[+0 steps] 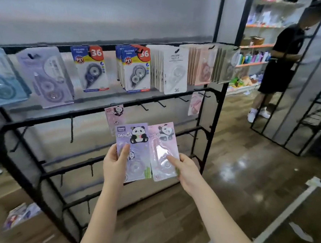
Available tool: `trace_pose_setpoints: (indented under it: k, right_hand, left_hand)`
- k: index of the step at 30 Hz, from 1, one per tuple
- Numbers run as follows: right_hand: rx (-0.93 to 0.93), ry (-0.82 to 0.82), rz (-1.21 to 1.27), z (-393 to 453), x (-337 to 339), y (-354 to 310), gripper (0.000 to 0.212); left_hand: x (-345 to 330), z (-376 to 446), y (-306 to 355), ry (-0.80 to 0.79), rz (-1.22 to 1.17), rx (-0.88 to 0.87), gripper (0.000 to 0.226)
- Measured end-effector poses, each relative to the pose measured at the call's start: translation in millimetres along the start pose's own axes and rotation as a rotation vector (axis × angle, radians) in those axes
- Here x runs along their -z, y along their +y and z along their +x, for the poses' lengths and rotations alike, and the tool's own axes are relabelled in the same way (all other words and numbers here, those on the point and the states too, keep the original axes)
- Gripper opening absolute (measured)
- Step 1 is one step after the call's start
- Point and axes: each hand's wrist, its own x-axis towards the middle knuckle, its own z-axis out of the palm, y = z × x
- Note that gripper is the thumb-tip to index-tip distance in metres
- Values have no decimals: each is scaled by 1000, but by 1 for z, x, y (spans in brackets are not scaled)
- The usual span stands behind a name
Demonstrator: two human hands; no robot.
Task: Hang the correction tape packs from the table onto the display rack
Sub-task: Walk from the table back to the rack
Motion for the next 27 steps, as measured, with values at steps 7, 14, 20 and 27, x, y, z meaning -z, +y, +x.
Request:
trace_pose_setpoints:
  k: [7, 14, 20, 27]
  right_hand:
    - [-85, -123, -110, 70, -41, 24, 13]
    - [-6, -155, -165, 135, -98, 42, 7]
    - [42, -105, -232, 191, -116, 53, 12]
    - [66, -83, -193, 236, -130, 70, 12]
  left_hand:
    - [7, 22, -5, 255, 54, 20, 17]
    - [36, 67, -11, 365, 83, 37, 17]
    - [49, 110, -31, 305, 51, 68, 27]
    - [49, 165, -56, 261, 13, 138, 14]
